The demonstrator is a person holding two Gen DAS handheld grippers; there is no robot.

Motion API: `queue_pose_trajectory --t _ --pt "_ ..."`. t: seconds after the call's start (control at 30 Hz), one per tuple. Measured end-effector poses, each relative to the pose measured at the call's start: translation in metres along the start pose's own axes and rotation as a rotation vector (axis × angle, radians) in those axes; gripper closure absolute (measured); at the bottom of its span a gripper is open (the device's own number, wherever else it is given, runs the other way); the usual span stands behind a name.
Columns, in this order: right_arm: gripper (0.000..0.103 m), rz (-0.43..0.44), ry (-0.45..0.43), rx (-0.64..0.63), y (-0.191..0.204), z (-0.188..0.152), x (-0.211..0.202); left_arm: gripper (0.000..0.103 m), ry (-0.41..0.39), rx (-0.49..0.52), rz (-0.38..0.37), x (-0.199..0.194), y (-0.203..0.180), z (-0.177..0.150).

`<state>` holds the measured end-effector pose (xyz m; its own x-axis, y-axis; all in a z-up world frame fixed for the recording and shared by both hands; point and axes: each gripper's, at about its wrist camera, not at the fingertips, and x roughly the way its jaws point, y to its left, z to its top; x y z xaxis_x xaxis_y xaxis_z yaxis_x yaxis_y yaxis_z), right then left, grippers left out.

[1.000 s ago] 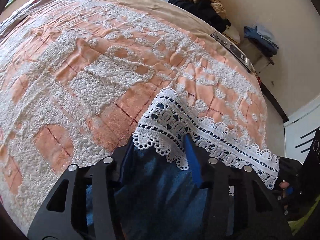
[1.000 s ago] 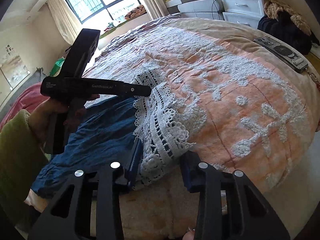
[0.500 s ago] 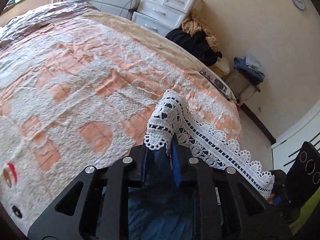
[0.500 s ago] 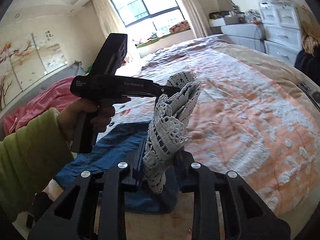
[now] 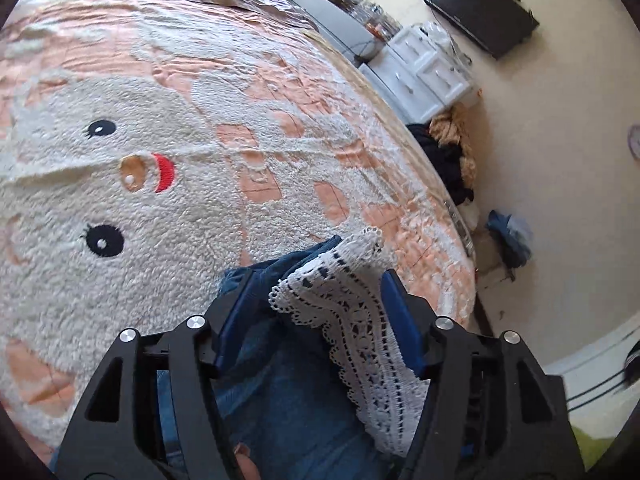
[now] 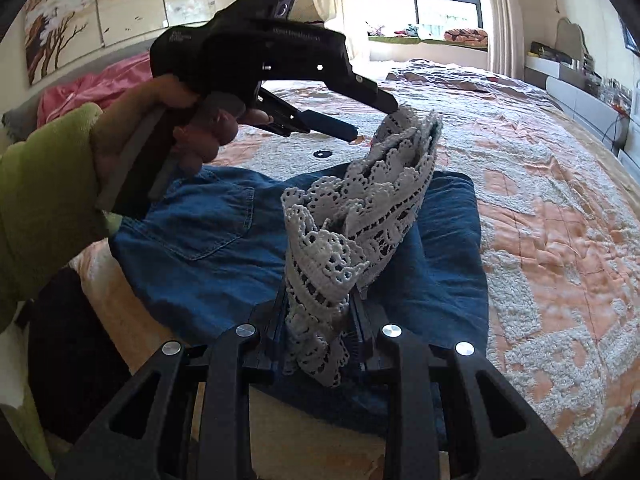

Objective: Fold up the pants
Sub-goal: 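Lift the lace hem with both grippers and fold it over the denim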

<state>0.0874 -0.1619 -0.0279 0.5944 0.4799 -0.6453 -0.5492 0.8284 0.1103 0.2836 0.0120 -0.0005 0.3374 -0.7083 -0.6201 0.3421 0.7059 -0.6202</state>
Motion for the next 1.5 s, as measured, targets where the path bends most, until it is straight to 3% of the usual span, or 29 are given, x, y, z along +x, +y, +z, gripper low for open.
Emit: queue_pose_trajectory --t 0.13,0.2,0.3,0.43,0.47,0.57,0.63,0.7,0.83,1.0,1.03,1.07,1.17,1.23,1.33,1.43,1.5 --pt "0.076 -0.001 0.01 -0.068 0.015 -0.005 0.005 0.028 0.005 -0.107 -0.088 -0.014 0.013 -0.01" --pt "0.074 -0.001 0.017 -0.089 0.02 -0.006 0.008 0.023 0.022 -0.155 -0.096 -0.013 0.02 -0.016" --pt "0.068 0.018 0.023 -0.119 0.028 -0.01 0.009 0.022 0.041 -0.179 -0.076 -0.007 0.025 -0.021" --pt "0.051 0.093 0.001 -0.096 0.026 -0.01 -0.005 0.023 0.058 -0.199 -0.053 0.005 0.028 -0.023" --pt "0.048 0.119 -0.01 -0.071 0.021 -0.009 -0.011 0.025 0.063 -0.185 -0.031 0.009 0.025 -0.023" --pt "0.04 0.157 -0.074 0.041 -0.007 0.001 -0.031 0.045 0.087 -0.137 0.07 0.019 0.023 -0.025" --pt "0.039 0.129 -0.106 0.119 -0.035 0.011 -0.038 0.069 0.096 -0.121 0.109 0.022 0.026 -0.026" --pt "0.039 0.052 -0.075 0.198 -0.069 0.024 -0.031 0.081 0.1 -0.122 0.104 0.024 0.03 -0.026" --pt "0.038 0.006 0.033 0.291 -0.122 0.05 0.01 0.085 0.077 -0.1 0.078 0.021 0.025 -0.025" --pt "0.039 0.066 0.174 0.378 -0.161 0.076 0.071 0.085 0.043 -0.091 0.057 0.017 0.021 -0.023" --pt "0.051 0.086 0.188 0.403 -0.165 0.077 0.081 0.085 0.038 -0.095 0.055 0.017 0.023 -0.023" --pt "0.08 0.136 0.2 0.42 -0.167 0.076 0.089 0.085 0.027 -0.097 0.042 0.017 0.024 -0.023" --pt "0.093 0.158 0.176 0.369 -0.165 0.079 0.09 0.085 -0.019 -0.099 -0.013 0.015 0.022 -0.02" --pt "0.093 0.129 0.128 0.392 -0.173 0.078 0.078 0.085 -0.036 -0.067 -0.019 0.016 0.018 -0.018" --pt "0.092 0.061 0.135 0.333 -0.171 0.074 0.082 0.085 0.008 -0.083 0.063 0.027 0.026 -0.018" --pt "0.08 -0.02 0.16 0.234 -0.156 0.07 0.096 0.085 0.025 -0.089 0.143 0.031 0.036 -0.022" --pt "0.065 -0.043 0.152 0.208 -0.152 0.073 0.096 0.083 0.017 -0.099 0.147 0.029 0.038 -0.025"
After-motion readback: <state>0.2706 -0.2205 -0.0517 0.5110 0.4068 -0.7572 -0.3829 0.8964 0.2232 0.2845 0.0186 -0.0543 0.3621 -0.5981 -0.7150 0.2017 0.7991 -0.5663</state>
